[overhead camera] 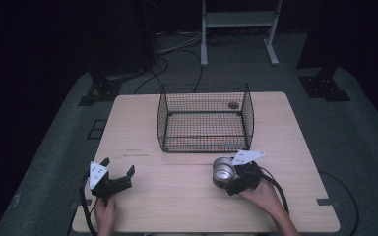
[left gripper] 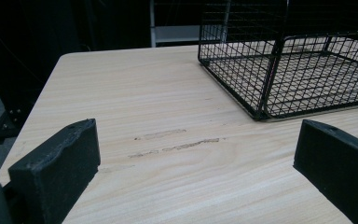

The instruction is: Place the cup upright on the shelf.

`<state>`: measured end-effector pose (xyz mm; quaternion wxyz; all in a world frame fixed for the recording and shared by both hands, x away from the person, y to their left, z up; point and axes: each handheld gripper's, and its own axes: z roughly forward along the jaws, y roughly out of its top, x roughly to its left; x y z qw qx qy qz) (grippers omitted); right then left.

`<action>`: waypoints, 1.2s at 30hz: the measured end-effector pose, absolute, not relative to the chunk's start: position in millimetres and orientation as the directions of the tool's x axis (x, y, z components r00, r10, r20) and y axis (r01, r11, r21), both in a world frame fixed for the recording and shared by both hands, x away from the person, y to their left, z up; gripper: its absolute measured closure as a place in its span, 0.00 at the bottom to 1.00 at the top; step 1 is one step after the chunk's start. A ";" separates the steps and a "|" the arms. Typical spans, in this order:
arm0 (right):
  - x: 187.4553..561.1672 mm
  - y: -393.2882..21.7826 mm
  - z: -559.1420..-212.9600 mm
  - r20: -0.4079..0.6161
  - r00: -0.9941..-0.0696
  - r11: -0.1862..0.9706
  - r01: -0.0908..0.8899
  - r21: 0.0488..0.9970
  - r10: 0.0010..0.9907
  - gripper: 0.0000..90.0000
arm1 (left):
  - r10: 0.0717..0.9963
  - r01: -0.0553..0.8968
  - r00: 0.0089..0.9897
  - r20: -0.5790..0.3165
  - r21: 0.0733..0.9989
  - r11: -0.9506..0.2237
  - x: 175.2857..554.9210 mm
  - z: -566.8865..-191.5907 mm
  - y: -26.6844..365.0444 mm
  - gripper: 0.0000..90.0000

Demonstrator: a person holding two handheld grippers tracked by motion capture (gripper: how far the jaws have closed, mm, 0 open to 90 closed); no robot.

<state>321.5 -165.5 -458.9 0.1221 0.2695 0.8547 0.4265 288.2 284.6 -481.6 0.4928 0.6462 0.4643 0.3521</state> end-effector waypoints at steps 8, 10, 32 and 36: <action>329.0 -163.7 -461.5 0.029 -0.816 0.500 0.382 0.777 0.578 0.10 | 0.947 0.253 0.322 -0.002 0.964 -0.084 288.1 -481.6 284.5 0.00; 329.1 -163.0 -461.5 0.035 -0.821 0.502 0.381 0.777 0.569 0.13 | 0.947 0.253 0.322 -0.002 0.964 -0.084 288.0 -481.6 284.5 0.00; 328.9 -165.5 -457.8 0.025 -0.822 0.511 0.378 0.772 0.570 0.17 | 0.946 0.253 0.323 -0.003 0.964 -0.084 288.1 -481.6 284.6 0.00; 328.9 -167.1 -453.9 0.035 -0.821 0.500 0.380 0.778 0.570 0.17 | 0.947 0.253 0.323 -0.001 0.964 -0.085 288.0 -481.6 284.4 0.00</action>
